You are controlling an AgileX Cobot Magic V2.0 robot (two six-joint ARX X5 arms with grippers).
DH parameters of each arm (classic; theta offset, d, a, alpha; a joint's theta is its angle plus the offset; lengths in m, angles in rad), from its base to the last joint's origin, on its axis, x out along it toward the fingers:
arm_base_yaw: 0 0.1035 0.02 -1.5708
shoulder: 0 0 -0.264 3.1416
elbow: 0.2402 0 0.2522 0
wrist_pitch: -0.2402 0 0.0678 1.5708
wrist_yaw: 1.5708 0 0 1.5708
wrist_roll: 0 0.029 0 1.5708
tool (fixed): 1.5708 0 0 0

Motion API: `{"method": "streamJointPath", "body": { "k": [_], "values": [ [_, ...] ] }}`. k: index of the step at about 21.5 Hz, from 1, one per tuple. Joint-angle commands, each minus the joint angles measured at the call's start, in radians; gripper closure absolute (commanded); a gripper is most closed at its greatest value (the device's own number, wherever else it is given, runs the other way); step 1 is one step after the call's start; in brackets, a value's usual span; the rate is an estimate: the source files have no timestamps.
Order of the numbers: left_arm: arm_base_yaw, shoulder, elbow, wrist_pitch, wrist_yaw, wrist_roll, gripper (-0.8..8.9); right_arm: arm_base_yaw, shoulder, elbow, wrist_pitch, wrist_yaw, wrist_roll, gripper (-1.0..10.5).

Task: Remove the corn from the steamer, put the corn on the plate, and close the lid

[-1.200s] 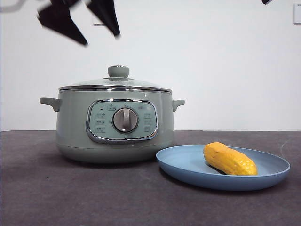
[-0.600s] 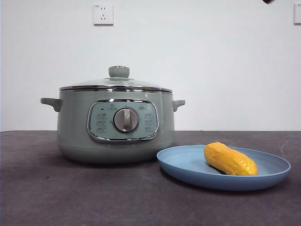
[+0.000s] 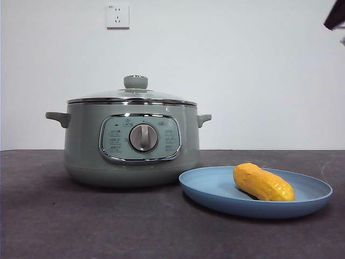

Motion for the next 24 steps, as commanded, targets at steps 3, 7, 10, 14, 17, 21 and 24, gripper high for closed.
{"method": "streamJointPath", "body": {
  "k": [3,7,10,14,17,21,24],
  "values": [
    [-0.001,0.001,-0.002,0.005,-0.003,0.001,8.18,0.003,-0.002,-0.009,0.005,0.002,-0.007,9.5],
    [-0.001,0.001,-0.002,0.006,-0.002,0.001,8.18,0.003,-0.002,-0.009,0.005,0.002,-0.007,9.5],
    [-0.001,0.001,-0.002,0.009,-0.002,0.001,8.18,0.003,-0.002,-0.009,0.005,0.002,-0.007,9.5],
    [-0.001,0.001,-0.002,0.009,-0.002,0.001,8.18,0.003,-0.002,-0.009,0.005,0.002,-0.007,9.5],
    [-0.001,0.001,-0.002,0.008,-0.002,0.001,8.18,0.003,-0.002,-0.009,0.005,0.002,-0.007,9.5],
    [-0.003,-0.008,-0.002,0.056,-0.022,0.053,8.17,0.003,-0.002,-0.009,0.005,0.002,-0.007,9.5],
    [0.028,-0.030,-0.002,0.185,-0.076,0.131,8.17,0.002,-0.002,-0.009,0.005,0.002,-0.007,9.5]
  ]
}}
